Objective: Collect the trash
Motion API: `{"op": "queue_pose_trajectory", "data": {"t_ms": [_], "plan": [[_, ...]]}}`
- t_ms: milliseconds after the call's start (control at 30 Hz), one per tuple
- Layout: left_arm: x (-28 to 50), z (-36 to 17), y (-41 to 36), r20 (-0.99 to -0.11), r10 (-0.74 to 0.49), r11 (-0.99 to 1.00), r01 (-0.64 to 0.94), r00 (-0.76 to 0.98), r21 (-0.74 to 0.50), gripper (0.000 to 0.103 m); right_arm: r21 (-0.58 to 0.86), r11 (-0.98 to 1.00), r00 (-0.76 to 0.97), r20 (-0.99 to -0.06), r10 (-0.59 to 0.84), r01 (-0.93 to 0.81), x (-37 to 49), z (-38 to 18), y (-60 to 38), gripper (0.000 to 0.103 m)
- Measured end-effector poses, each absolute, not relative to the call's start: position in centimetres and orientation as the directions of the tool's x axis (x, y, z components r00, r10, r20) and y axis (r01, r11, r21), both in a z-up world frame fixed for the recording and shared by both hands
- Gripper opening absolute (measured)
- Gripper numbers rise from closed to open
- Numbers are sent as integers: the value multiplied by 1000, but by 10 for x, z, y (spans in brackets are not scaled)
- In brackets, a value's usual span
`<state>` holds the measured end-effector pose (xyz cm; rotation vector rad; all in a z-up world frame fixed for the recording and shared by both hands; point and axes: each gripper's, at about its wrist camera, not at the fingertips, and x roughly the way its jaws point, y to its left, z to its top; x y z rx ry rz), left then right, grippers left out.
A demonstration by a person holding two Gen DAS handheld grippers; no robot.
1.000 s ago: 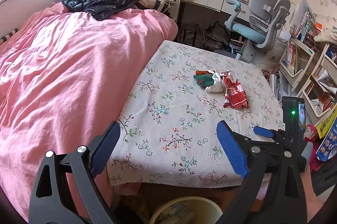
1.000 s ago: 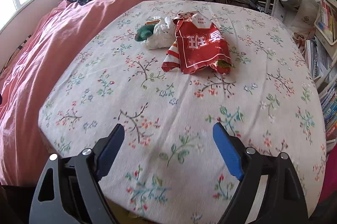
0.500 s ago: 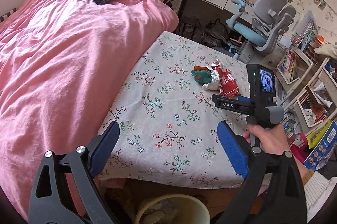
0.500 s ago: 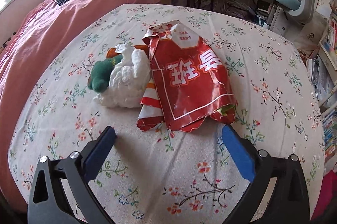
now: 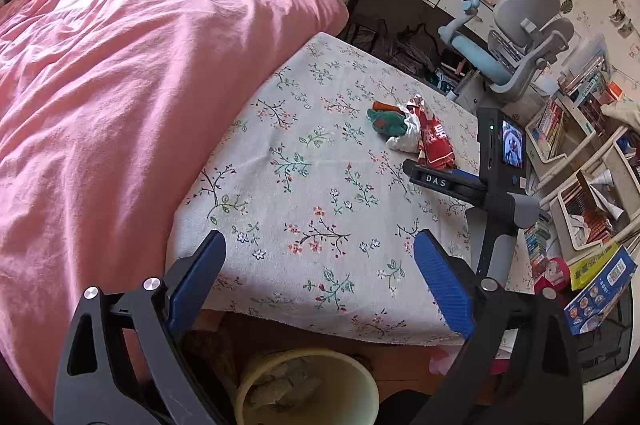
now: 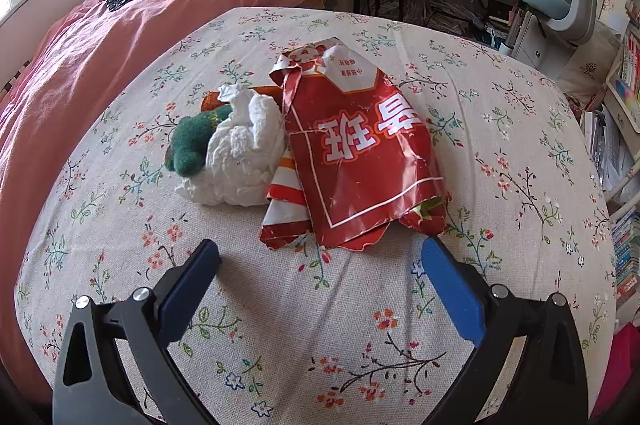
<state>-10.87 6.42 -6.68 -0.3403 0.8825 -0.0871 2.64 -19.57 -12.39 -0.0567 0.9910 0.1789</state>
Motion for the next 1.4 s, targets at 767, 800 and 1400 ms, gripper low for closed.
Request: {"op": "queue_pose_trajectory", "data": {"t_ms": [767,800,1400], "plan": [[-124,-76,58,-744,-293,925,-19,601,-379,91,33,984,535,-836,124,-176,28,-124,-195,97],[-125,-75,58,-742,-292,925,-17,603,-378,91,33,984,535,-836,124,-176,28,-124,-195,97],[-126,-75,52,-745,-289,931,-5,601,-365,91,33,984,535,-836,124,-176,29,-124,-195,97]]}}
